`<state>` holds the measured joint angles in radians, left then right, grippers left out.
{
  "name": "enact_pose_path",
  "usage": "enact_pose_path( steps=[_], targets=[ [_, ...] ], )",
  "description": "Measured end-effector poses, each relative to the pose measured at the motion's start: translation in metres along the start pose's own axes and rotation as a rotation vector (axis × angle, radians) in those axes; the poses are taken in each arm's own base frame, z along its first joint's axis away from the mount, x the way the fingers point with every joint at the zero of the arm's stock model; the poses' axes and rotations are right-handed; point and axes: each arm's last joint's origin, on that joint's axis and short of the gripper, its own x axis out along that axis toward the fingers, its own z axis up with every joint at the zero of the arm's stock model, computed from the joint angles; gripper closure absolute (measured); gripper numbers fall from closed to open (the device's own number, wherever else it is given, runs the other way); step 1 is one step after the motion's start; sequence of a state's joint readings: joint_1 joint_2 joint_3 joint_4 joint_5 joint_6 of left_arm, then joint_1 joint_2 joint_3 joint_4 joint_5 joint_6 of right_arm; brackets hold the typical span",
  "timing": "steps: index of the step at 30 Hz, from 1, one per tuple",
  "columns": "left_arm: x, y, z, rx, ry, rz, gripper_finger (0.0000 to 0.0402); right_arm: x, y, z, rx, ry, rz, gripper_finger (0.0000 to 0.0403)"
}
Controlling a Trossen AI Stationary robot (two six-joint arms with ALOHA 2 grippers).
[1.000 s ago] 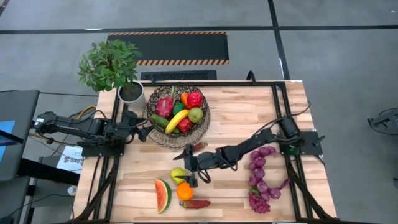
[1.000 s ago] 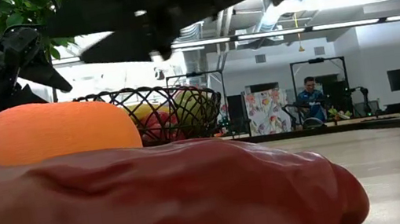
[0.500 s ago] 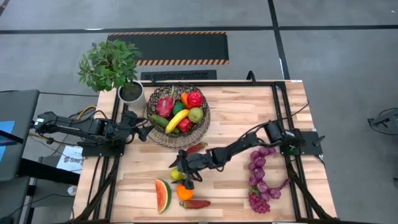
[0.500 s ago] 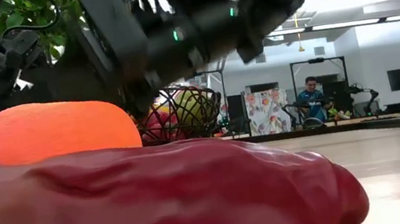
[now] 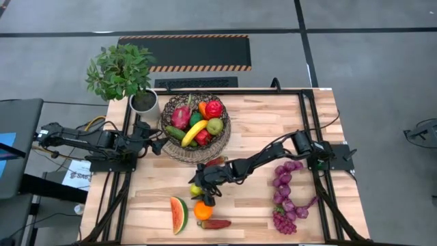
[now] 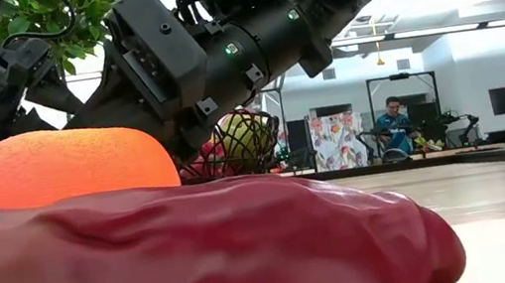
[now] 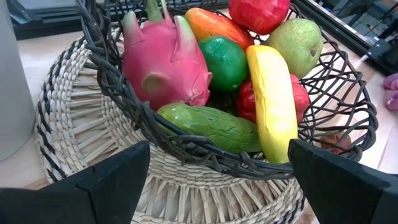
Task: Build produce basket
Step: Put the green apple into the wire basket
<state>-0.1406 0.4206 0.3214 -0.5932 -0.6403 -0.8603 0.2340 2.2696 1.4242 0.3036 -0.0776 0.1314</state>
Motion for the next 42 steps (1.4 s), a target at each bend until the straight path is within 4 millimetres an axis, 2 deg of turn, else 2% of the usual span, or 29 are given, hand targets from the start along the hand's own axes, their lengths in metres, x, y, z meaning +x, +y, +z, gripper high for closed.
enact_pose_path(
  steps=[5,9,14,18,23,29,32,37,42],
  targets=[
    [0.0,0.0,0.0,-0.014,0.006,-0.004,0.0034,-0.007,0.0,0.005,-0.005,0.026,-0.005,0.0088],
    [0.0,0.0,0.0,-0.015,0.002,-0.001,0.0034,-0.024,-0.002,0.02,-0.04,0.034,-0.015,0.0088],
    [0.0,0.0,0.0,-0.017,0.002,-0.002,0.0034,-0.062,-0.007,0.066,-0.114,-0.091,-0.046,0.0087],
    [0.0,0.0,0.0,-0.016,-0.001,0.003,0.0034,-0.094,-0.02,0.095,-0.162,-0.179,-0.113,0.0087],
    [0.0,0.0,0.0,-0.017,-0.002,0.002,0.0034,-0.139,-0.058,0.128,-0.148,-0.298,-0.307,0.0086],
    [0.0,0.0,0.0,-0.017,-0.002,0.003,0.0034,-0.163,-0.117,0.133,-0.101,-0.329,-0.466,0.0086],
    [0.0,0.0,0.0,-0.016,-0.004,0.005,0.0034,-0.167,-0.146,0.128,-0.07,-0.349,-0.524,0.0086],
    [0.0,0.001,0.0,-0.009,-0.015,0.026,0.0034,-0.159,-0.193,0.112,0.016,-0.346,-0.594,0.0086],
    [0.0,0.002,-0.001,0.001,-0.007,0.035,0.0034,-0.148,-0.227,0.107,0.054,-0.328,-0.637,0.0086]
  ],
)
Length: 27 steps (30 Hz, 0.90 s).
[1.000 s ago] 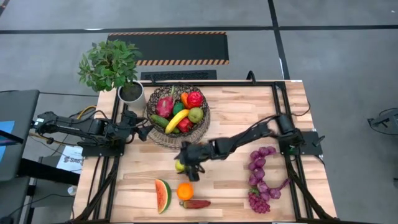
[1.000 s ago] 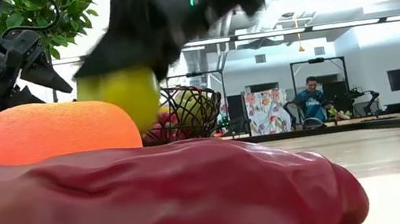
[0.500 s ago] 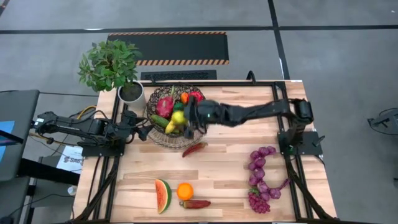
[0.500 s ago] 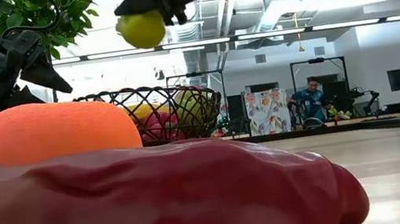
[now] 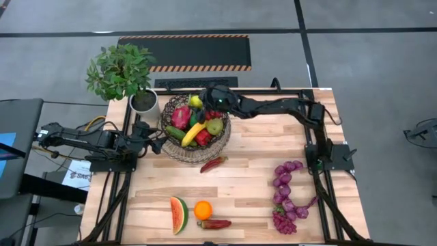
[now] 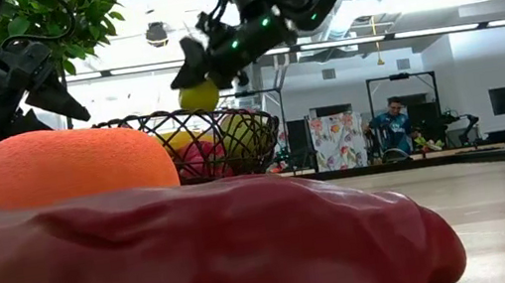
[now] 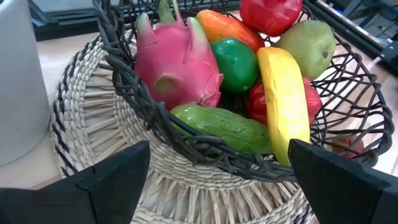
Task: Build produce basket
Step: Put the green apple into the wire basket, then put the top red chili pepper into the wire basket
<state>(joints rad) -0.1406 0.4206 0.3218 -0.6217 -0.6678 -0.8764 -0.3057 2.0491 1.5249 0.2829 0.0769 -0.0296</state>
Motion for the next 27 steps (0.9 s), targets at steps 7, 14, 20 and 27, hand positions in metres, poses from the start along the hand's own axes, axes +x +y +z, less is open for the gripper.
enact_pose_path(
  steps=[7,14,20,27],
  targets=[
    [0.0,0.002,-0.002,0.018,0.017,0.015,0.0034,0.019,-0.02,0.001,0.003,0.089,-0.039,0.0083],
    [0.0,0.003,-0.003,0.027,0.026,0.022,0.0034,0.029,-0.024,0.0,-0.033,0.201,-0.043,0.0039],
    [0.0,0.003,-0.003,0.027,0.027,0.022,0.0034,0.026,-0.026,0.004,-0.064,0.206,-0.113,0.002],
    [0.0,0.003,-0.003,0.031,0.03,0.025,0.0034,0.018,-0.022,0.025,-0.085,0.23,-0.107,0.0022]
  ],
)
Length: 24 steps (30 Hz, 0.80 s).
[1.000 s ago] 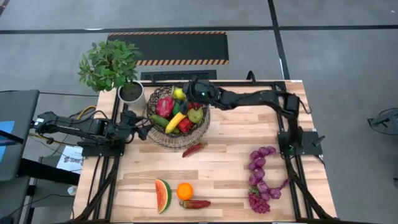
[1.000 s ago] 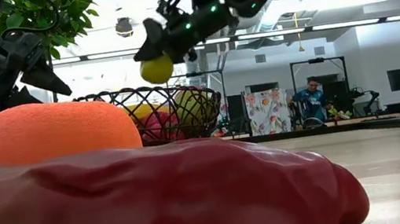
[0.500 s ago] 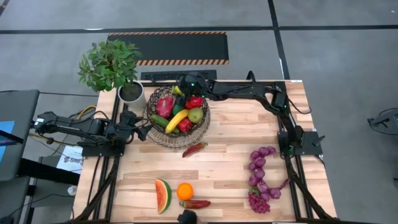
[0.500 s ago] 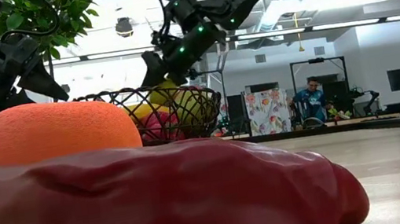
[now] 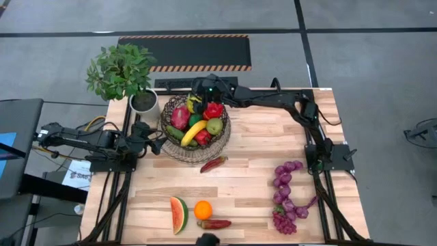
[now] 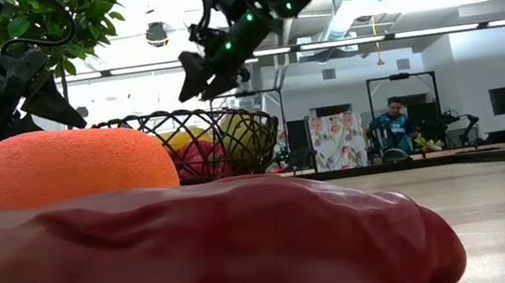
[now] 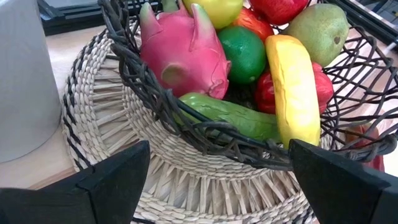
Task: Build produce basket
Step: Put the top red chili pepper into the wire basket
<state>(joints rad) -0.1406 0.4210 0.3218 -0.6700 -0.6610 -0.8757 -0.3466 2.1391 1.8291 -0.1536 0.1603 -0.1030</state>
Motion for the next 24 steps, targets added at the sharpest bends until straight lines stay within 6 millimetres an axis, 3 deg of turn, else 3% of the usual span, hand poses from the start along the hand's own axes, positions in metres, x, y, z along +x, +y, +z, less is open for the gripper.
enact_pose_path(
  steps=[4,8,16,20,24],
  targets=[
    [0.0,0.0,0.0,0.005,0.015,-0.013,0.0034,-0.034,0.011,0.025,-0.067,0.076,0.076,0.0023],
    [0.0,-0.001,-0.001,0.011,0.021,-0.019,0.0034,-0.085,0.03,0.041,-0.148,0.158,0.164,0.0022],
    [0.0,-0.001,0.0,0.016,0.018,-0.021,0.0034,-0.206,0.048,0.071,-0.189,0.157,0.262,0.0022],
    [0.0,-0.001,0.0,0.016,0.019,-0.022,0.0034,-0.25,0.053,0.064,-0.173,0.185,0.295,0.0022],
    [0.0,-0.001,0.0,0.015,0.018,-0.021,0.0034,-0.279,0.055,0.036,-0.124,0.244,0.296,0.0022]
  ],
)
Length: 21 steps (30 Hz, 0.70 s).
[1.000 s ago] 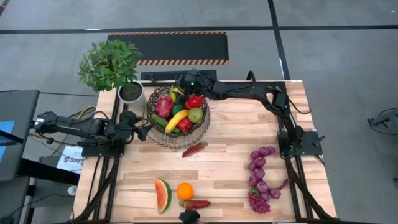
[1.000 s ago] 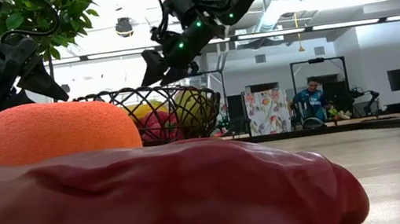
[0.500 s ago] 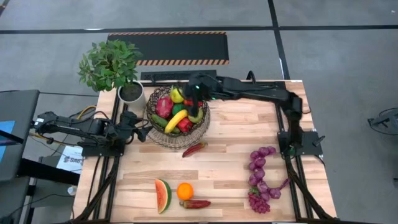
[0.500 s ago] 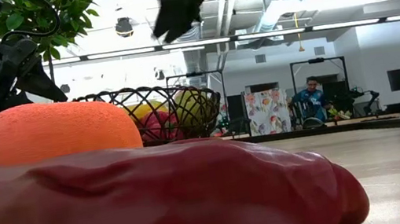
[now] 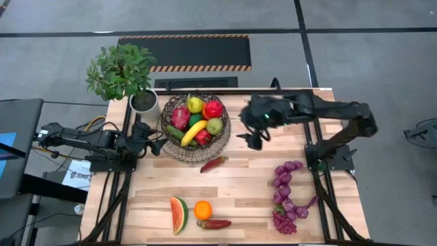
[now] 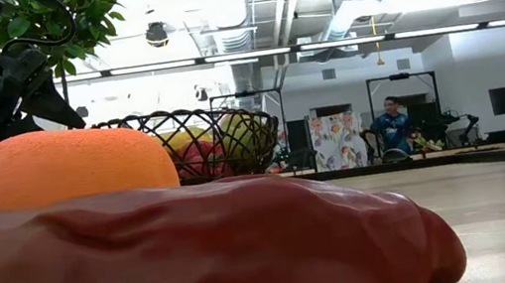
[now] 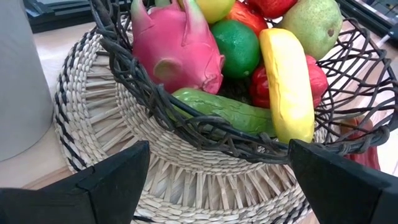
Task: Build produce basket
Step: Put the top red chili pepper into the wire basket
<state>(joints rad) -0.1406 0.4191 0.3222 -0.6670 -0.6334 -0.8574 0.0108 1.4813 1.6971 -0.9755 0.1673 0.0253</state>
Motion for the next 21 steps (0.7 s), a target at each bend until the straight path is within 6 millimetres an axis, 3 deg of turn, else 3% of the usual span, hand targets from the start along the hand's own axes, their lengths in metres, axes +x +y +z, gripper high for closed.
enact_pose_path(
  steps=[7,15,21],
  targets=[
    [0.0,0.0,0.0,-0.001,-0.004,0.002,0.0034,0.006,0.016,-0.058,0.09,-0.083,-0.062,0.0022],
    [0.0,0.0,0.0,-0.002,-0.007,0.002,0.0034,0.064,0.029,-0.111,0.151,-0.329,-0.021,0.0022],
    [0.0,0.0,0.0,0.0,-0.007,0.002,0.0034,0.11,0.037,-0.138,0.199,-0.497,0.0,0.0022]
  ],
)
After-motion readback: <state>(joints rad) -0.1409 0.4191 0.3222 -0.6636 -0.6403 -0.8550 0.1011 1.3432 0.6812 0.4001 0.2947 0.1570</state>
